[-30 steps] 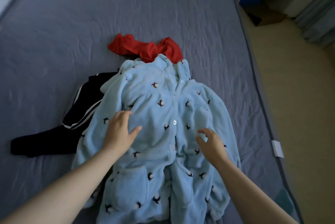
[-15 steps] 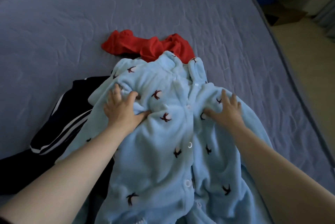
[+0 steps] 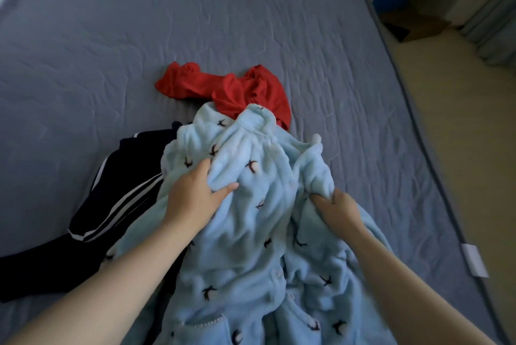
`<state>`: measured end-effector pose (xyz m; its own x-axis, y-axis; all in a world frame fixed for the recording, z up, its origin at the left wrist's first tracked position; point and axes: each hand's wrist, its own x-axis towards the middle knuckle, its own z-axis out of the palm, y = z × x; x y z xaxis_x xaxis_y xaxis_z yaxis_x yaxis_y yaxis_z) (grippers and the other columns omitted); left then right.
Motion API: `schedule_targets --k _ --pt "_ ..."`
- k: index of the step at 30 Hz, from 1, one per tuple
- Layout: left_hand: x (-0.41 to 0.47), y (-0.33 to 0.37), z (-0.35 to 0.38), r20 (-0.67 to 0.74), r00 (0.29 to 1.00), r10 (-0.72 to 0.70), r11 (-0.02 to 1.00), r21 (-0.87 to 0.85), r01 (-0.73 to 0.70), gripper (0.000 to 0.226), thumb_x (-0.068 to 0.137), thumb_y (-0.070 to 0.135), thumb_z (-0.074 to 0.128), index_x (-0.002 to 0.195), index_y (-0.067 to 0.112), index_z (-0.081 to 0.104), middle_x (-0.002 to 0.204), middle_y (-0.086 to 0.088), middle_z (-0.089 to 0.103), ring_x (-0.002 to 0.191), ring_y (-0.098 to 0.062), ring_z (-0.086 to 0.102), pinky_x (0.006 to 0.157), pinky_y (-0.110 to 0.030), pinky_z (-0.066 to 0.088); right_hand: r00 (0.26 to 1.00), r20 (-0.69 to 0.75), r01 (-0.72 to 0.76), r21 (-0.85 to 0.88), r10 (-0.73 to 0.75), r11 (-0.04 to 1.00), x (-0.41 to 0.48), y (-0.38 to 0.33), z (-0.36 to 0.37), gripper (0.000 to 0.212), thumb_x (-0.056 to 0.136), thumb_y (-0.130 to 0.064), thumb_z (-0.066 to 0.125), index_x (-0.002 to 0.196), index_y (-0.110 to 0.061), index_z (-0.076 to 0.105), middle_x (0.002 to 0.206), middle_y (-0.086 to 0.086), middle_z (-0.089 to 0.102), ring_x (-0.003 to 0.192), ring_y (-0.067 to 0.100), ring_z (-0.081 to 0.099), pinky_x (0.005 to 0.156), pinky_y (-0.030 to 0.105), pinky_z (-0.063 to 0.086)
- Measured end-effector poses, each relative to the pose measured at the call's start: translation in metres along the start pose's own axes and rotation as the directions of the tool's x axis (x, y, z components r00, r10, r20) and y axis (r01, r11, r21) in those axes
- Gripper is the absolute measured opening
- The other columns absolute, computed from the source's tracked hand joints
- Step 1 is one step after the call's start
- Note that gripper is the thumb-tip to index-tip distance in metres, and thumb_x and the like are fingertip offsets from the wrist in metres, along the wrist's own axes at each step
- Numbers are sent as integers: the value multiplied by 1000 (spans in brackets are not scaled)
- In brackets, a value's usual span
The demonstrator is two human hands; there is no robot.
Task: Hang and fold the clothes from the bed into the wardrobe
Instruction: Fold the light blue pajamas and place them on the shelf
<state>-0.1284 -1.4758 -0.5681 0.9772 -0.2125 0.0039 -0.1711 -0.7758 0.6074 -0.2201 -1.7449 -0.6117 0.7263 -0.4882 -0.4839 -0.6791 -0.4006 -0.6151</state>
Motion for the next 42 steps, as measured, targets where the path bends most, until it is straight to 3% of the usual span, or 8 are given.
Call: schedule_targets --k 8,15,20,23,27,29,33,42 --pt "-53 136 -18 232 973 3 944 -322 74 17 81 34 73 90 23 64 82 12 68 79 -8 62 68 -21 47 978 -198 -36 144 64 989 -97 0 -114 17 86 -30 63 73 -20 60 64 -2 65 61 14 61 56 31 47" --pt "-84 255 -15 287 956 55 943 -329 45 21 81 35 71 88 17 62 78 8 64 76 -9 59 66 -20 43 947 -305 -71 108 101 992 -168 14 -239 17 86 -33 60 77 -19 62 70 -2 68 68 12 64 64 35 53" --pt "-117 310 3 300 952 56 924 -376 65 21 83 37 69 88 20 58 75 12 60 70 -6 55 59 -7 36 926 -356 -85 119 122 989 -198 41 -289 22 85 -31 60 74 -12 58 67 1 65 64 21 61 63 37 51" --pt "-133 302 16 337 941 23 935 -341 99 36 86 36 66 116 20 56 99 10 58 89 -8 55 70 -10 36 960 -243 -109 130 138 986 -197 54 -283 21 88 -29 62 92 -8 59 82 10 65 77 32 64 68 39 51" --pt "-139 257 19 395 917 -48 954 -254 159 38 89 29 64 122 13 56 111 0 57 102 -14 57 91 -30 49 988 -59 -136 82 141 987 -185 59 -243 62 92 -30 62 146 -12 35 134 10 50 116 29 56 86 36 48" --pt "-140 230 15 373 924 -79 962 -213 168 30 89 25 64 116 12 60 110 -3 59 97 -12 59 88 -28 49 991 17 -133 92 132 987 -178 54 -216 65 93 -33 59 148 -17 30 146 7 42 117 22 55 89 35 48" --pt "-140 171 4 327 927 -184 957 -155 245 20 87 17 66 105 8 64 102 -6 64 90 -17 62 82 -28 50 982 165 -102 69 90 992 -162 34 -156 50 94 -35 57 140 -23 41 137 1 50 105 15 57 76 27 46" --pt "-124 50 -14 266 912 -313 937 -74 343 25 88 17 65 110 6 62 107 -7 63 92 -15 58 79 -23 43 945 321 97 -89 -64 991 -118 -16 -25 51 93 -33 58 140 -20 43 135 5 50 109 17 54 86 26 44"
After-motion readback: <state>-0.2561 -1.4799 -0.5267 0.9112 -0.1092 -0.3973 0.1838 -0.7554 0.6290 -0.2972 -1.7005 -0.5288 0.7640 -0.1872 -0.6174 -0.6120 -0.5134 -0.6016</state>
